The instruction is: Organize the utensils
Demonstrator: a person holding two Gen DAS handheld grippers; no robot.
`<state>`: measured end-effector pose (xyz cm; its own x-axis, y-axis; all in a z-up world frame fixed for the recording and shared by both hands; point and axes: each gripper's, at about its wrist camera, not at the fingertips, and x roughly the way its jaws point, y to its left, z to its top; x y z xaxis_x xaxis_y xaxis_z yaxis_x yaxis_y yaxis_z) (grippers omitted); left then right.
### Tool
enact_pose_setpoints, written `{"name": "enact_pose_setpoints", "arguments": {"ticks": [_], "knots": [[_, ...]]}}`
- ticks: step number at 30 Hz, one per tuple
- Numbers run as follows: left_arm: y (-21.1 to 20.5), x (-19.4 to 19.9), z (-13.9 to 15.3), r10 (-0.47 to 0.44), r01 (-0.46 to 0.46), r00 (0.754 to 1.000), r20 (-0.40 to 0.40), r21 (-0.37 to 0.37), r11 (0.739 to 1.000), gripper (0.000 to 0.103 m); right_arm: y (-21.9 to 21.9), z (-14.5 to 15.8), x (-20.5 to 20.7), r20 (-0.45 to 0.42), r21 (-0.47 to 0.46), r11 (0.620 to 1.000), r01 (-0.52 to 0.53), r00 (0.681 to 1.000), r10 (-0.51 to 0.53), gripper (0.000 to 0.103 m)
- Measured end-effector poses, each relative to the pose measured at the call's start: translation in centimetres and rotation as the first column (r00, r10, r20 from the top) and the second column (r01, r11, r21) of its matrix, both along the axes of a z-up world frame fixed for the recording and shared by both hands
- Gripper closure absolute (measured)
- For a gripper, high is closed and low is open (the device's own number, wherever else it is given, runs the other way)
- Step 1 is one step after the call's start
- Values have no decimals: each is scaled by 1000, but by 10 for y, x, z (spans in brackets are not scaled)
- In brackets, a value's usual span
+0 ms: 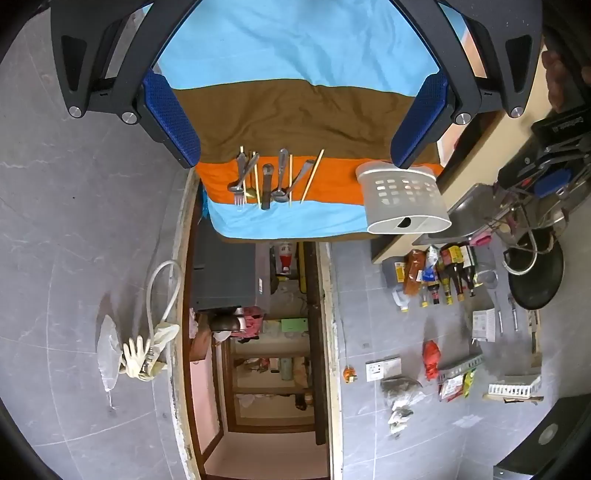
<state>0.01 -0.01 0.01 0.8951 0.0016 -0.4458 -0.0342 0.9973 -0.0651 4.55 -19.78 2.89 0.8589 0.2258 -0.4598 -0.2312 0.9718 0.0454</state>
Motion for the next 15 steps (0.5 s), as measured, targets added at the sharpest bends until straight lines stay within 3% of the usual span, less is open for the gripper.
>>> {"name": "enact_pose_setpoints", "arguments": {"ticks": [15], "knots": [[-5,-5,2,14,-15,999,34,30,999,1,-5,3,4,4,13,1000,-7,1000,7,0]]}}
